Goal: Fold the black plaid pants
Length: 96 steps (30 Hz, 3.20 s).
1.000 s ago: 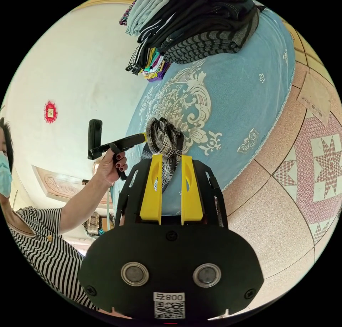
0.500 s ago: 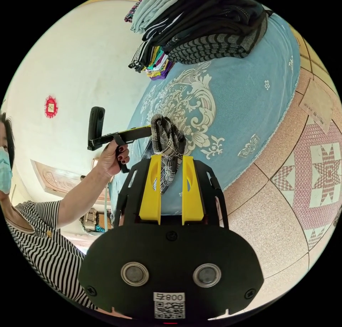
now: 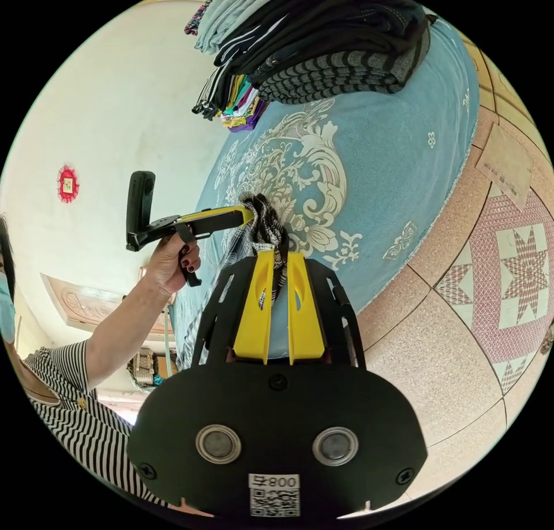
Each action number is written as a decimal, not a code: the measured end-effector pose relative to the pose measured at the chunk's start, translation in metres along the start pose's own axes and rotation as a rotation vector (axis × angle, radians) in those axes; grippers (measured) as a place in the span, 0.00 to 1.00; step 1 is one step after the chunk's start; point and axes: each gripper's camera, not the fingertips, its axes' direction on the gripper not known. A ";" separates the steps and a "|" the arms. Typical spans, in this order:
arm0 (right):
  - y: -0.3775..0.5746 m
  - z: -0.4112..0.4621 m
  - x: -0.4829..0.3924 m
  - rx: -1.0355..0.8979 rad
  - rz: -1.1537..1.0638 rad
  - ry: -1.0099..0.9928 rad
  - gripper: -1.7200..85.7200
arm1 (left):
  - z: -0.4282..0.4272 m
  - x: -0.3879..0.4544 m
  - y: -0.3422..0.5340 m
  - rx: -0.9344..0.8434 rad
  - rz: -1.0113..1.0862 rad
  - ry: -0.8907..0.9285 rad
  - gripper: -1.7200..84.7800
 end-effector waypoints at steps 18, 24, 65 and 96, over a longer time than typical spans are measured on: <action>0.026 -0.078 -0.135 0.006 -0.276 -0.274 0.05 | -0.230 0.038 0.111 0.251 0.070 0.054 0.05; 0.051 -0.082 -0.208 -0.088 -0.408 -0.326 0.05 | -0.305 0.057 0.175 0.274 0.051 -0.030 0.05; 0.209 0.095 -0.572 -0.788 -0.836 -0.163 0.06 | -0.512 -0.001 0.567 0.150 -0.399 -0.107 0.04; 0.303 0.192 -0.686 -1.002 -1.079 0.083 0.09 | -0.541 -0.001 0.743 0.411 -0.631 -0.011 0.02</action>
